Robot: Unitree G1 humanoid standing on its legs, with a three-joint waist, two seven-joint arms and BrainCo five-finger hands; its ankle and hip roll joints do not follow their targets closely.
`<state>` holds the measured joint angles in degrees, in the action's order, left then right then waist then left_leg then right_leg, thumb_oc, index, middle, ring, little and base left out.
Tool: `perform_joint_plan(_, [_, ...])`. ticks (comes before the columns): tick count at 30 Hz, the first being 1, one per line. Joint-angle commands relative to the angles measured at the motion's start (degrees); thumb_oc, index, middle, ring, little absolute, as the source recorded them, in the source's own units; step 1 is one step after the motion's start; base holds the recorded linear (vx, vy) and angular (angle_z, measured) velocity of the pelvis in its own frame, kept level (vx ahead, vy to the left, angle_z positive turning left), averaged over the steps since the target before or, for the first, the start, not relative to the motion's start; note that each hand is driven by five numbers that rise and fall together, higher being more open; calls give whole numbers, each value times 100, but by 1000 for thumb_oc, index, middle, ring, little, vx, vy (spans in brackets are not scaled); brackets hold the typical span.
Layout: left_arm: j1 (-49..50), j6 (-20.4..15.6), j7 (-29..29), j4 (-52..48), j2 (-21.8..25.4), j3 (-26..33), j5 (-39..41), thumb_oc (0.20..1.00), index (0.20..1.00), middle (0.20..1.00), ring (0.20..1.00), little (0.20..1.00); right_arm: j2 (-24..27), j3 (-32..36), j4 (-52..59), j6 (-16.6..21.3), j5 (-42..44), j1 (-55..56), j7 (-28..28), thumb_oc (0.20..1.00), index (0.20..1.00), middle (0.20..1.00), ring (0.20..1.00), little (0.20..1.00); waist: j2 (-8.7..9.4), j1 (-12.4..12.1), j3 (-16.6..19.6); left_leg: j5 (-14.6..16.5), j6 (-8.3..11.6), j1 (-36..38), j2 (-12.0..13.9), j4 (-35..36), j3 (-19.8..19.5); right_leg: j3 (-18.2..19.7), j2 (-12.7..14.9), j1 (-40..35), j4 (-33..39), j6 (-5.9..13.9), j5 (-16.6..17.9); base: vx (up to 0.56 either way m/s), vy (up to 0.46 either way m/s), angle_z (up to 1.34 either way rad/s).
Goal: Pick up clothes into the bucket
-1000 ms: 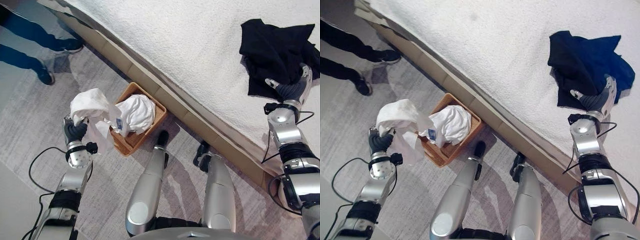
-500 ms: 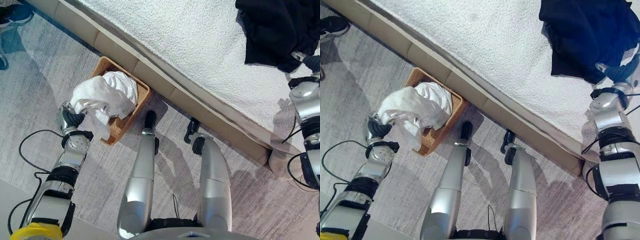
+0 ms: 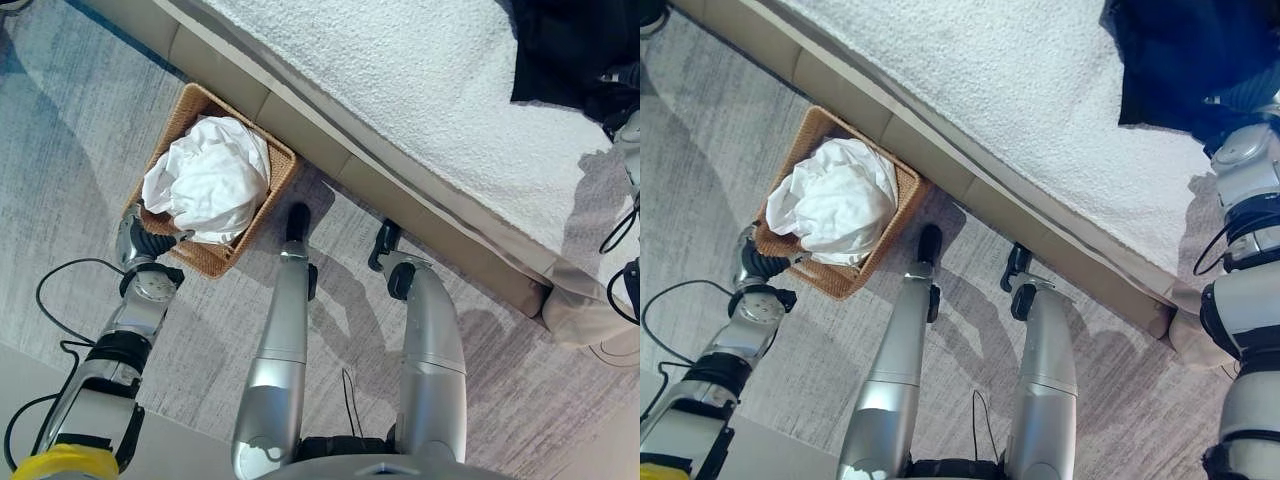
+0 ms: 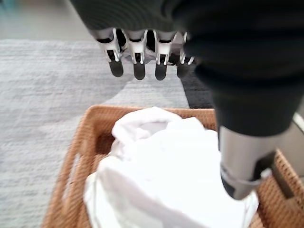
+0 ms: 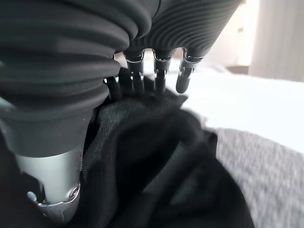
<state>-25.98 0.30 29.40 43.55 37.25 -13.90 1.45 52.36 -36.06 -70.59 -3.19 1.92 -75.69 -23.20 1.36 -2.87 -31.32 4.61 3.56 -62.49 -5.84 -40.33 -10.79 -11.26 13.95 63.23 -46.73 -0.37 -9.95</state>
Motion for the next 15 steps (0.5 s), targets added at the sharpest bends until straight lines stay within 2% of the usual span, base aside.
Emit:
perform_joint_plan(1, [458, -105, -76, 127, -27, 275, 260, 1000, 1000, 1000, 1000, 1000, 336, -357, -179, 51, 214, -304, 441, 200, 200, 200, 200, 200, -169, -112, 152, 230, -157, 114, -19, -35, 187, 436, -3, -411, 179, 422, -199, -2, -27, 6])
perform_joint_plan(5, [557, -132, 0, 72, -58, 392, 379, 1000, 1000, 1000, 1000, 1000, 249, -232, -4, 195, 445, -181, 455, 200, 200, 200, 200, 200, -145, -137, 152, 169, -137, 175, -12, 83, 169, 415, -11, -461, 272, 423, -171, -3, -15, 1])
perform_joint_plan(7, [621, -246, 72, -260, -94, 533, 505, 1000, 1000, 1000, 1000, 1000, 228, -98, 165, 258, 550, -12, 406, 200, 200, 200, 200, 200, -130, -137, 152, 146, -121, 244, -10, 170, 156, 391, -19, -520, 347, 433, -148, -4, -19, 1])
perform_joint_plan(11, [1022, -735, -39, -1418, -414, 940, 1071, 1000, 1000, 1000, 1000, 1000, 346, 299, 1129, 479, 750, 587, 297, 200, 200, 200, 200, 200, -91, -120, 152, 75, -97, 639, -9, 493, 126, 356, -60, -862, 606, 452, -105, -18, -21, 3])
perform_joint_plan(15, [1141, -937, -208, -1742, -564, 901, 1320, 1000, 1000, 1000, 1000, 1000, 437, 446, 2010, 612, 803, 937, 325, 200, 200, 200, 200, 200, -21, -76, 152, 61, -93, 972, 3, 636, 139, 365, -83, -1179, 761, 462, -55, -26, -3, 0])
